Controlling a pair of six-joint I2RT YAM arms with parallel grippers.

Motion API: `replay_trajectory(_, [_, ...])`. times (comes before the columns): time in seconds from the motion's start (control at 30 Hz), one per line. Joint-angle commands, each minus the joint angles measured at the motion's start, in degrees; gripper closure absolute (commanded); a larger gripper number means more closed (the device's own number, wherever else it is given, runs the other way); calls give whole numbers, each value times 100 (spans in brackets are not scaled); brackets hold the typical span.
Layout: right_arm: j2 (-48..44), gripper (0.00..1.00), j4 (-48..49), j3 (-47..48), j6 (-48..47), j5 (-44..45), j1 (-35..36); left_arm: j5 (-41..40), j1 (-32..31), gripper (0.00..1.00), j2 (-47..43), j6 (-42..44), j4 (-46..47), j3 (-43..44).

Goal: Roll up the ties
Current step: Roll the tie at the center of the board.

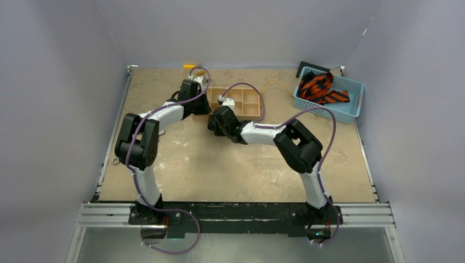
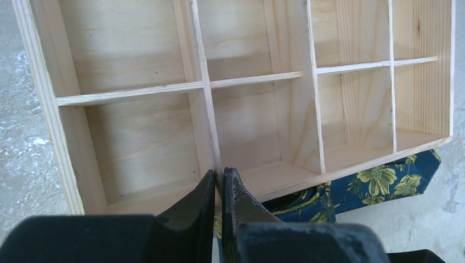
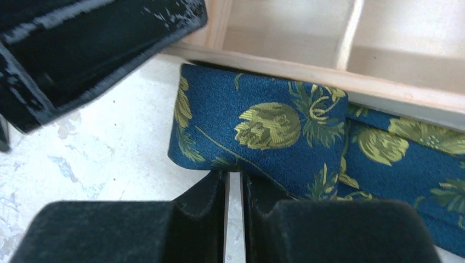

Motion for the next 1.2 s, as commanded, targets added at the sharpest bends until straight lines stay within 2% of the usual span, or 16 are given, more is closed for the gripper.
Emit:
replay_trajectory(0.0, [-565, 84, 244, -386, 5, 279, -33, 104, -29, 100, -140, 272, -435, -148])
replay_trajectory(0.57, [-2776, 82, 571, -2603, -145, 117, 314, 26, -459, 100, -649, 82, -371, -972])
replay_trajectory(0.67, [-2763, 81, 736, -2834, -287, -78, 445, -28, -498, 100, -784, -69, -214, -1220])
replay_trajectory(0.83, [-2413, 83, 948, -3013, 46, -251, 588, -139, -538, 100, -852, -259, -173, -1383])
replay_trajectory(1.0, [-2150, 84, 572, -2966, 514, -20, 602, -274, -549, 100, -1003, -309, -252, -1434])
replay_trajectory(1.17, [-2376, 83, 361, -3187, 379, 366, 593, -361, -549, 100, -1100, -292, -327, -1462])
